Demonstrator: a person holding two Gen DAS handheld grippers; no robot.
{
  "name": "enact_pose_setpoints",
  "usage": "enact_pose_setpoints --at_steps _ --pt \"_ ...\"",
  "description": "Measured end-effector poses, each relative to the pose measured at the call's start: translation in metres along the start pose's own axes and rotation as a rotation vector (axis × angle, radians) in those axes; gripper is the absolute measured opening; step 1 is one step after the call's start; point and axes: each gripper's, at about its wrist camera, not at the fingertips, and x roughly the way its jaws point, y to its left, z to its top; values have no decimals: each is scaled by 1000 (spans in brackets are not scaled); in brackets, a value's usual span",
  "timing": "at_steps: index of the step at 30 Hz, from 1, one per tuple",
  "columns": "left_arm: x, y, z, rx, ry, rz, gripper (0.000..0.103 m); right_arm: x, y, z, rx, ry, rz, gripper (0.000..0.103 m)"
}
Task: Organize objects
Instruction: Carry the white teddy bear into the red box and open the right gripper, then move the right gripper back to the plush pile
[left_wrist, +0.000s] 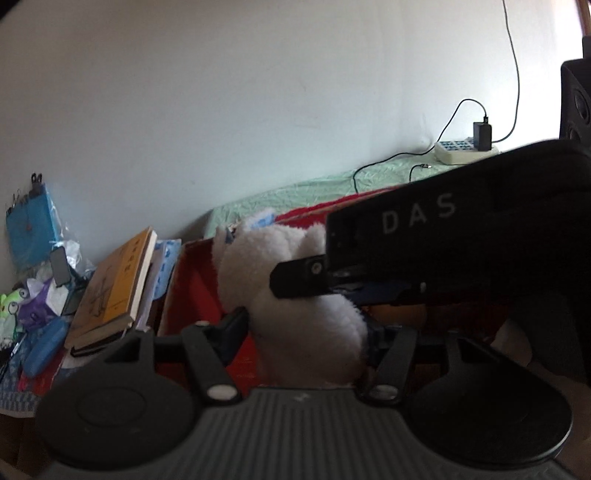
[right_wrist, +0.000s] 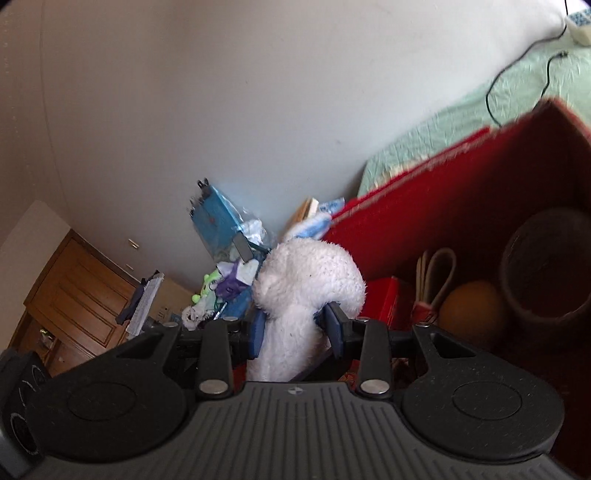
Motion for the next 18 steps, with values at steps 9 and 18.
enact_pose_setpoints --at_steps 9,18 --pt "9 18 -16 -50 20 33 74 10 10 -4 -17 85 -23 42" --pt "-20 23 -26 -81 -51 67 79 -7 5 -13 -83 59 44 42"
